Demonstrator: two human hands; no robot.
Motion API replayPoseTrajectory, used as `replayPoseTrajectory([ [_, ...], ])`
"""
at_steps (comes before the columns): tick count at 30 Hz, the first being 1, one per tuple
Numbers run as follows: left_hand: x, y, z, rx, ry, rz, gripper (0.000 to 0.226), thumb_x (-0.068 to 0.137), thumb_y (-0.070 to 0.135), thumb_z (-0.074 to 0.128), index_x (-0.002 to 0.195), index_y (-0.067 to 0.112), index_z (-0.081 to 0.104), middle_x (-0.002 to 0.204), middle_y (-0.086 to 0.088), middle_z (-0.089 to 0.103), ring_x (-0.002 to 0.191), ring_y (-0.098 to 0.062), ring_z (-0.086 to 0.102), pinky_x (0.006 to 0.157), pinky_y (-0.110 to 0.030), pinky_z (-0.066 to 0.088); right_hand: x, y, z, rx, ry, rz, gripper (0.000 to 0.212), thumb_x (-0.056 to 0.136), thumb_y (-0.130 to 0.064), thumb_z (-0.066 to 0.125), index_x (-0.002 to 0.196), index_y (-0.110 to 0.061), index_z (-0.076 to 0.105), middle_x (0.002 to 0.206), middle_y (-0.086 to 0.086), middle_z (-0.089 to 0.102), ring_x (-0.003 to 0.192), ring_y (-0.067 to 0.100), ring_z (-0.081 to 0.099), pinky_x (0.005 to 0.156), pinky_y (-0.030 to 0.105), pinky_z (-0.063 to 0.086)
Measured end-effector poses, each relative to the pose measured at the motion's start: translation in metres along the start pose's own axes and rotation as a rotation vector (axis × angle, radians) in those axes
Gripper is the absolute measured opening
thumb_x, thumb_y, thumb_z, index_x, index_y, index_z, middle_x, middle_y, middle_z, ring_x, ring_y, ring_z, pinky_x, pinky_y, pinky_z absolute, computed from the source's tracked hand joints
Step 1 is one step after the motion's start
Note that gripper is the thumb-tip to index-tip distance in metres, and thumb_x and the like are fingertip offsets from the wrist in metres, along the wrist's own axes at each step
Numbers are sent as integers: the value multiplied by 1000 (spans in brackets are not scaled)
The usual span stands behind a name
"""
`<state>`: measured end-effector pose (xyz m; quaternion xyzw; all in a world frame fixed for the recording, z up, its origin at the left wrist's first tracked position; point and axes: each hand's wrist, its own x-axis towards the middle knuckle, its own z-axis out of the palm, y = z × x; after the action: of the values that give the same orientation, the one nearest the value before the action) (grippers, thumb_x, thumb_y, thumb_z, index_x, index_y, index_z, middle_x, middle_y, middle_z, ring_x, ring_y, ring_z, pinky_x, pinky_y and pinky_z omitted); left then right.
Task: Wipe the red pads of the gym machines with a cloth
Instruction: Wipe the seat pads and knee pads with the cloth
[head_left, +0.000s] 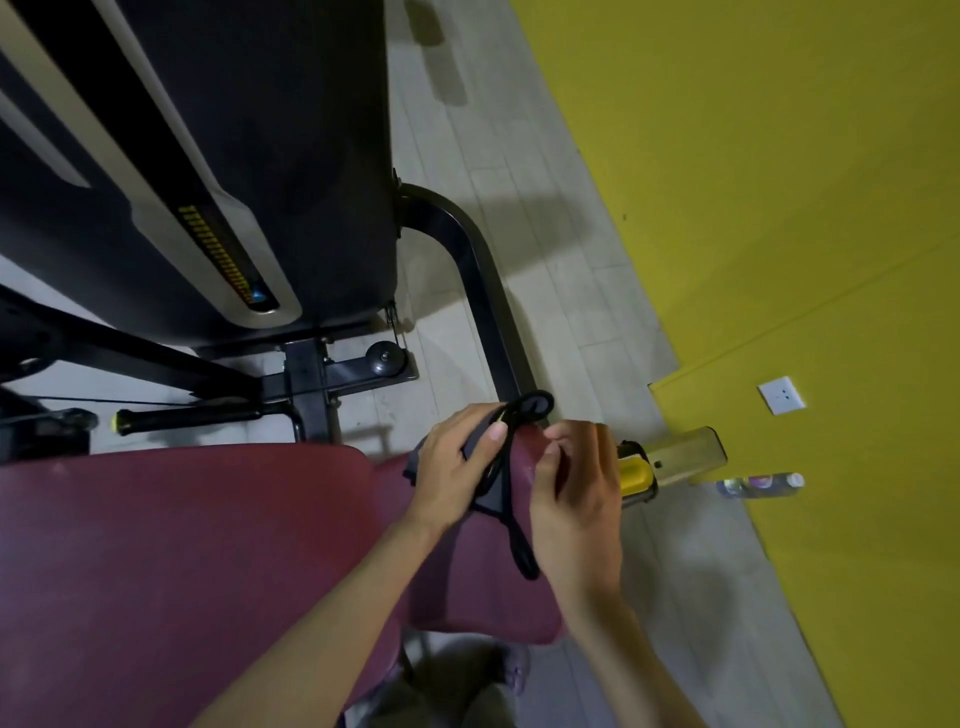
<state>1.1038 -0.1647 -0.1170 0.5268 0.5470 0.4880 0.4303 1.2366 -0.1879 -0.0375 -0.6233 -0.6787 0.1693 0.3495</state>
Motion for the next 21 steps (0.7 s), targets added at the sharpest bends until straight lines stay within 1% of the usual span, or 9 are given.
replayPoseTrajectory([
  [2,6,-14,-1,-47,57,-77,52,103,57,46,87,12,68,77,2,63,73,-14,59,67,-38,45,2,3,3,-44,-14,6,13,92,-3,49,99,-11,57,98,0,53,89,19,50,78,42,48],
  [3,8,-22,-3,-65,88,-142,57,101,60,47,70,12,55,64,1,49,61,-13,46,58,-38,34,3,2,3,-47,-5,33,13,92,-7,50,100,-13,58,98,-2,54,90,19,51,78,42,49],
  [5,12,-55,-14,-97,112,-276,56,95,60,54,62,18,38,61,3,32,58,-13,31,56,-37,20,3,0,2,-57,-8,81,11,94,-17,52,102,-19,59,100,-6,55,92,18,53,77,39,49],
  [8,10,-124,-38,-97,111,-451,71,88,71,59,64,6,49,64,-3,44,64,-16,40,63,-36,28,3,-3,1,-145,-61,69,11,97,-29,54,103,-22,60,100,-8,55,91,15,51,76,36,48],
  [11,10,-155,-43,-98,175,-528,62,85,70,61,57,16,46,57,-3,43,60,-16,39,63,-39,29,3,-1,3,-198,-69,63,10,98,-33,53,103,-26,58,99,-11,53,89,13,49,76,34,46],
  [14,6,-121,-28,-190,234,-474,65,88,62,62,61,6,45,60,-3,41,61,-16,37,62,-37,28,3,-2,5,-244,-65,57,10,98,-33,52,103,-26,57,99,-10,53,89,14,50,76,34,45],
  [17,3,-57,-4,-239,245,-333,65,95,56,59,68,-2,48,64,-6,41,64,-18,37,61,-38,29,3,-3,6,-247,-53,43,11,99,-32,51,102,-23,57,99,-8,54,90,14,52,77,32,45],
  [20,4,-2,16,-157,188,-153,60,99,55,56,80,-2,59,70,-21,54,65,-33,50,63,-48,41,2,-3,4,-210,-46,52,14,99,-32,52,104,-21,58,100,-6,55,91,16,55,77,35,48],
  [21,3,7,18,-125,185,-111,58,99,54,56,78,0,59,69,-18,54,66,-36,52,63,-48,42,1,-3,3,-203,-44,56,14,99,-33,52,104,-21,58,100,-6,55,91,16,56,77,37,49],
])
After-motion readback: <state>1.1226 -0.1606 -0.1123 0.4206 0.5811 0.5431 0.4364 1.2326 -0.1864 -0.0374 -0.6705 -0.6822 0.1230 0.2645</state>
